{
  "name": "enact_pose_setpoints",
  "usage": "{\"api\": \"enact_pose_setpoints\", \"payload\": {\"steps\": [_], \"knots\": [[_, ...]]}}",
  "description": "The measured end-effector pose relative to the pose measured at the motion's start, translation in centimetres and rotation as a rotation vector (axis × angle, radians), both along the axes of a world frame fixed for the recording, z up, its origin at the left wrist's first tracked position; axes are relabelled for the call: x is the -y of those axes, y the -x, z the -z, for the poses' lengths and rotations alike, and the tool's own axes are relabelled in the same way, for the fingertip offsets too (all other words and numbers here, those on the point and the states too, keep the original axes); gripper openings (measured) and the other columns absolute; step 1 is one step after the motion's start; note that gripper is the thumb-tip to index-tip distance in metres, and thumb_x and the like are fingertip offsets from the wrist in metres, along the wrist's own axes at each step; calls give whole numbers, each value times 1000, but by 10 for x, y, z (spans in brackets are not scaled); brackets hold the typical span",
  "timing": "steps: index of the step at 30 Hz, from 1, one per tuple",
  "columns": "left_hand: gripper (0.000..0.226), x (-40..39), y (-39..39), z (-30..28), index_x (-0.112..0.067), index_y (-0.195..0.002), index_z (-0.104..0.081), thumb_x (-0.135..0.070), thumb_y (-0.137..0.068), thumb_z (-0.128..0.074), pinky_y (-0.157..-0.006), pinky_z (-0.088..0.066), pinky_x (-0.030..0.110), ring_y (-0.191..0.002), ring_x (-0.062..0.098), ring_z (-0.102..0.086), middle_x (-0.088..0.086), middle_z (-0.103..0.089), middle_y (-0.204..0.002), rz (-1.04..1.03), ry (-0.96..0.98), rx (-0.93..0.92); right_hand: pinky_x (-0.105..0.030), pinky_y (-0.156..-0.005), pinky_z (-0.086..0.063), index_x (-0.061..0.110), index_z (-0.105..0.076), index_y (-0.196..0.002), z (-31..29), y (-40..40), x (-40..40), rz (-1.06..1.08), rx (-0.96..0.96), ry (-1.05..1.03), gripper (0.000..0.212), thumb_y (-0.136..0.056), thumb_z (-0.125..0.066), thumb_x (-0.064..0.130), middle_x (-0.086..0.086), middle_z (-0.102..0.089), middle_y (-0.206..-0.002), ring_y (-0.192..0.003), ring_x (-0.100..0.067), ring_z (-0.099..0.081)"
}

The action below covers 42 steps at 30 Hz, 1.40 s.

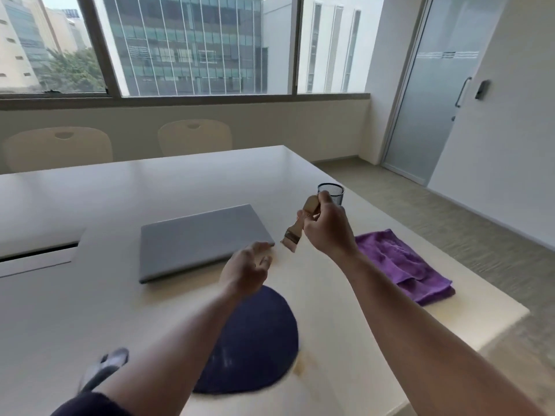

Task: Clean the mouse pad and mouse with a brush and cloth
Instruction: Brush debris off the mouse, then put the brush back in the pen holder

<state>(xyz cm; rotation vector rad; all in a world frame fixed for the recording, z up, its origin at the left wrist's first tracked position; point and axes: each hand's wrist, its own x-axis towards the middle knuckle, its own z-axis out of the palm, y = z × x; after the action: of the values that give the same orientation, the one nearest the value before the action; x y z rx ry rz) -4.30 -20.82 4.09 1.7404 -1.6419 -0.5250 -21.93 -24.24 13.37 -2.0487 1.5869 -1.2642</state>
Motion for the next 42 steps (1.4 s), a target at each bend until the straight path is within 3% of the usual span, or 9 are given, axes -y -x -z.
{"api": "enact_pose_setpoints", "payload": {"steps": [8,14,20,25,31,35,39,42], "knots": [[51,82,77,41,-28,-147,-39,-42,-98,-41,-115,-24,29,-144,11,-29,-8,-33,-157,36,-5,232,-40,-74,-49,6,-50,-101,4,41,84,38,37,17,15,-93,-57,17,-23,-68,-96,-94,-42,-62],[55,130,102,59,-20,-150,-35,-39,-99,-39,-121,-13,31,-149,15,-18,2,-24,-161,45,-26,287,-27,-66,-34,5,-52,-98,14,59,140,66,88,75,11,-93,-57,13,-20,-70,-93,-89,-39,-64],[58,149,114,63,-17,-152,-30,-41,-99,-35,-121,-3,30,-150,14,-14,3,-23,-161,14,-34,341,-29,-61,-25,1,-54,-100,3,63,183,150,190,190,12,-92,-55,10,-23,-70,-90,-85,-42,-63],[60,151,115,65,-17,-153,-29,-43,-99,-33,-122,-2,29,-150,11,-12,1,-22,-162,9,-33,368,-41,-67,-41,0,-54,-104,-7,63,212,200,212,222,17,-92,-53,11,-26,-70,-97,-91,-45,-64],[60,150,115,66,-18,-153,-29,-43,-99,-33,-122,-2,27,-150,10,-12,-1,-22,-162,5,-19,383,-38,-68,-38,3,-54,-109,3,65,245,229,117,148,19,-92,-49,11,-26,-67,-104,-96,-45,-62],[60,150,115,65,-18,-154,-28,-44,-100,-33,-122,-2,26,-149,9,-12,-2,-22,-162,4,-9,386,-36,-77,-40,1,-56,-107,19,68,261,170,-42,39,19,-91,-47,8,-22,-59,-114,-102,-39,-58],[60,149,115,64,-18,-154,-27,-44,-100,-32,-122,-3,27,-149,8,-11,-2,-21,-162,2,-10,392,-30,-73,-37,9,-62,-101,35,70,270,105,-108,-25,17,-90,-50,11,-17,-63,-108,-98,-36,-60],[60,148,115,64,-19,-154,-27,-44,-100,-32,-122,-3,26,-149,7,-11,-3,-21,-162,-1,-4,396,-31,-73,-38,14,-62,-111,41,70,275,98,-137,-50,23,-92,-50,17,-15,-68,-105,-98,-36,-61]]}}
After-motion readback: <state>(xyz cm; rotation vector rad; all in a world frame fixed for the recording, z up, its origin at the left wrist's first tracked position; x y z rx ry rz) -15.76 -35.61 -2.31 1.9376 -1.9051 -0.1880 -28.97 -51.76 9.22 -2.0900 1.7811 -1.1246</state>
